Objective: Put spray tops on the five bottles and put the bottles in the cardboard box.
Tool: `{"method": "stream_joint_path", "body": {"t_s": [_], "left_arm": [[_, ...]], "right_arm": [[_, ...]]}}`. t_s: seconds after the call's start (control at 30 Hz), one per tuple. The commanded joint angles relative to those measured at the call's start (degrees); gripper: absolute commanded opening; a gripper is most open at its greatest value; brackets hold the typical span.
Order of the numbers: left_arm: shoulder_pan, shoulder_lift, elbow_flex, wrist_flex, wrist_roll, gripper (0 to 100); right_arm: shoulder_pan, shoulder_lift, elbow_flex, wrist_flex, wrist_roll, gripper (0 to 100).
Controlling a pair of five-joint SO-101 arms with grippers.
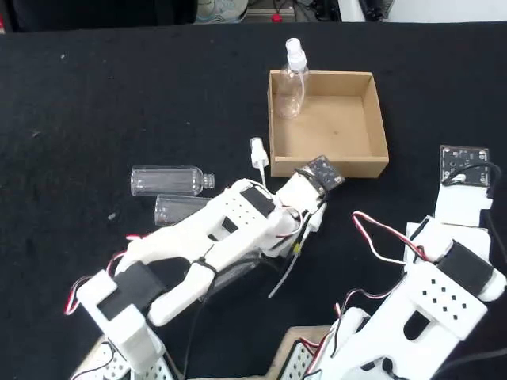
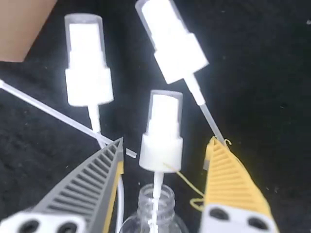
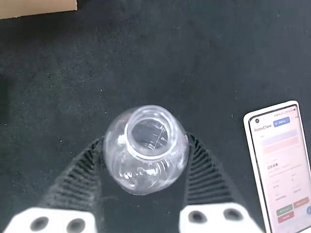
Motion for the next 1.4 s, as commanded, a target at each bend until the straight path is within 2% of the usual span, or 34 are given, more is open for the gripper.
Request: {"method": "stream_joint_path", "body": {"t_s": [0.0, 0.1, 0.27, 0.33, 0.63, 0.77, 0.9, 1.0, 1.17, 1.37], "left_arm": [[0.40, 3.25, -0.92, -2.64, -0.18, 26], [0.57, 5.54, -2.86, -2.11, -0.09, 25], [0.66, 5.36, -3.65, -2.11, -0.09, 11], [1.01, 3.87, -3.12, -2.11, 0.00, 9], [-0.66, -12.22, -2.42, 7.91, 0.00, 8], [-4.97, -21.10, -2.68, 10.46, -0.09, 8], [-9.71, -28.84, -2.68, 9.58, -0.09, 8], [-10.86, -32.70, -1.01, 6.59, 0.00, 8], [-10.59, -37.10, 2.33, 4.40, 0.35, 8], [-11.74, -41.41, 3.30, 1.76, 5.71, 8]], "right_arm": [[0.53, -1.89, -0.75, -0.53, 0.09, 5.0], [0.53, -1.89, -0.75, -0.62, 0.09, 5.0], [0.53, -1.89, -0.75, -0.62, 0.09, 5.0], [0.53, -1.89, -0.75, -0.62, 0.09, 5.1], [0.44, -1.89, -0.84, -0.53, 0.00, 5.0], [-3.87, -1.89, -0.84, -0.35, -0.18, 5.0], [-8.70, -1.89, -1.89, -1.32, -5.45, 5.0], [-10.11, -1.89, -3.91, -0.70, -7.82, 5.0], [-10.11, -1.89, -5.41, 1.41, -8.18, 5.0], [-10.11, -1.89, -4.97, 1.32, -8.18, 5.0]]}}
